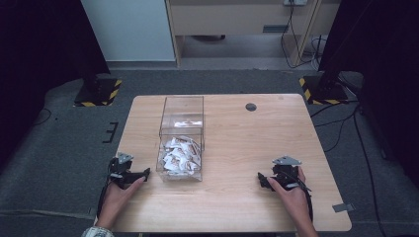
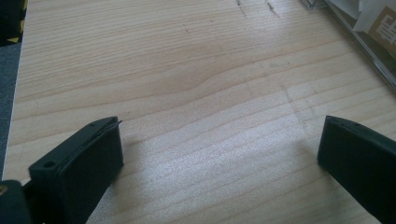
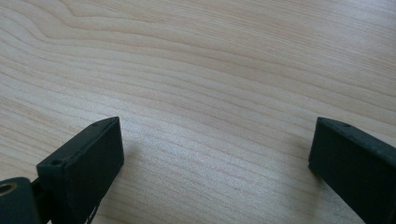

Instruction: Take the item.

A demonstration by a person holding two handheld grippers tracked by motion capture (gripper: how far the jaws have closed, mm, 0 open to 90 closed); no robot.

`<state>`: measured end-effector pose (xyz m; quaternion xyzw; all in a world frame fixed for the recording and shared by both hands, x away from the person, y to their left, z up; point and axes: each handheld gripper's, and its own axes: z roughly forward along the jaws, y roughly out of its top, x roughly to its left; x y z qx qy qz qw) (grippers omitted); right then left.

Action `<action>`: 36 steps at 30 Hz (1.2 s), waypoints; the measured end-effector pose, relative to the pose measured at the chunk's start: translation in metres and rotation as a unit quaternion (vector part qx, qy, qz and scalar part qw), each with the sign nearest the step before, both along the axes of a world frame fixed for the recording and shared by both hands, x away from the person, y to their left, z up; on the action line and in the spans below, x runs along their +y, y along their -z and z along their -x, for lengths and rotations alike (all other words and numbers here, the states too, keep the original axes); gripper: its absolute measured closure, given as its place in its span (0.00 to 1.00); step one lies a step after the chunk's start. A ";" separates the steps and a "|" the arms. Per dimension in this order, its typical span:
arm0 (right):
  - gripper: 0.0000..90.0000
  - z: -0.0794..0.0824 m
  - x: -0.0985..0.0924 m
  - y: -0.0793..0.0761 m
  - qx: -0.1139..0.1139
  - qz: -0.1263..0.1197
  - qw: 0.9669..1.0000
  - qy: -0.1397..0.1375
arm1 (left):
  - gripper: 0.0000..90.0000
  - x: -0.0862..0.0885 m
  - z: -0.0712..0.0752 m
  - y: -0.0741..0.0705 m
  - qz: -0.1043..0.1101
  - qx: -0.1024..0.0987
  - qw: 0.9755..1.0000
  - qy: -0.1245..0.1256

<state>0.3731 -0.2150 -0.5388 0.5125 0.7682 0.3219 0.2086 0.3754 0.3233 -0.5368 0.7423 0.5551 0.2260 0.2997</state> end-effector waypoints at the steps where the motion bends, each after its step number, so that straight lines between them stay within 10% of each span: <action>1: 0.04 0.000 0.000 0.000 0.000 0.000 1.000 0.001 | 0.00 0.000 0.000 0.000 0.000 0.000 1.000 0.000; 36: 0.15 0.001 0.020 -0.031 -0.010 0.007 1.000 -0.025 | 0.00 0.000 0.000 0.000 0.000 0.000 1.000 0.000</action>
